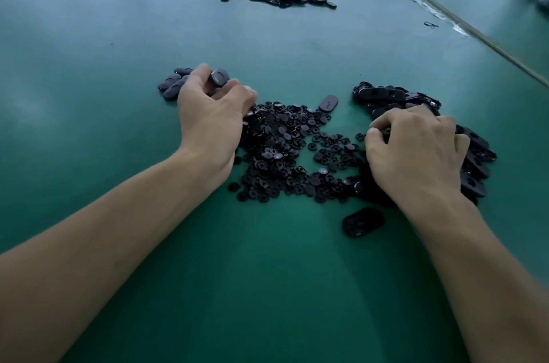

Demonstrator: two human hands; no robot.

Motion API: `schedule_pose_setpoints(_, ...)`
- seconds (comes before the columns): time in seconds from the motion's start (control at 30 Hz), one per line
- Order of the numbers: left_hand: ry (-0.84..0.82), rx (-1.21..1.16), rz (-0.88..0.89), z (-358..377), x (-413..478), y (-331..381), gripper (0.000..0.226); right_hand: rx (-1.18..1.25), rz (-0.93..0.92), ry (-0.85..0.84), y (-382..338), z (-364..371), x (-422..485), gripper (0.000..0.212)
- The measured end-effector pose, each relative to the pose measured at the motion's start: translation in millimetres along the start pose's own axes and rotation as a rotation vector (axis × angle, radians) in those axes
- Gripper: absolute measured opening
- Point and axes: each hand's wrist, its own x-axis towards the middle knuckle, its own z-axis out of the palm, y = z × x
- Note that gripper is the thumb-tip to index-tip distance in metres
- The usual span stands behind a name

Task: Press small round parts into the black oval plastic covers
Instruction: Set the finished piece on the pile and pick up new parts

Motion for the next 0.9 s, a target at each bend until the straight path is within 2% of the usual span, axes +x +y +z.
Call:
schedule_pose_setpoints(0.07,0.015,0.045,-0.013,-1,1,0,0.064,0.002,0.015,0.007,0,0,1,0.019)
schedule_pose_setpoints(0.1,0.018,0.067,-0.01,-1,1,0,0.074,-0.005,0.019,0.007,0,0,1,0.019)
schedule_pose_setpoints(0.27,0.012,0.12,0.036,-2,-3,-1,0.088,-0.049,0.014,0.008,0,0,1,0.016)
schedule_pose_setpoints(0.37,0.0,0.142,0.078,-1,-5,-2,0.074,-0.071,0.012,0.028,1,1,3,0.015)
schedule_pose_setpoints(0.47,-0.06,0.153,0.126,1,-9,-2,0.033,-0.048,0.001,0.035,2,4,3,0.016)
schedule_pose_setpoints(0.53,-0.11,0.127,0.141,1,-10,-1,0.018,-0.036,-0.01,0.049,1,5,3,0.016)
schedule_pose_setpoints(0.63,-0.179,0.081,0.156,2,-12,-1,0.016,0.068,-0.055,0.141,-1,4,3,0.012)
schedule_pose_setpoints(0.7,-0.233,0.092,0.197,3,-14,-1,0.015,0.26,-0.142,0.188,-5,-1,2,0.008)
schedule_pose_setpoints(0.8,-0.302,0.178,0.285,3,-18,-2,0.012,0.524,-0.263,0.139,-15,-5,-2,0.011)
schedule_pose_setpoints(0.9,-0.346,0.287,0.336,3,-20,-4,0.011,0.629,-0.305,0.177,-19,-4,-6,0.012)
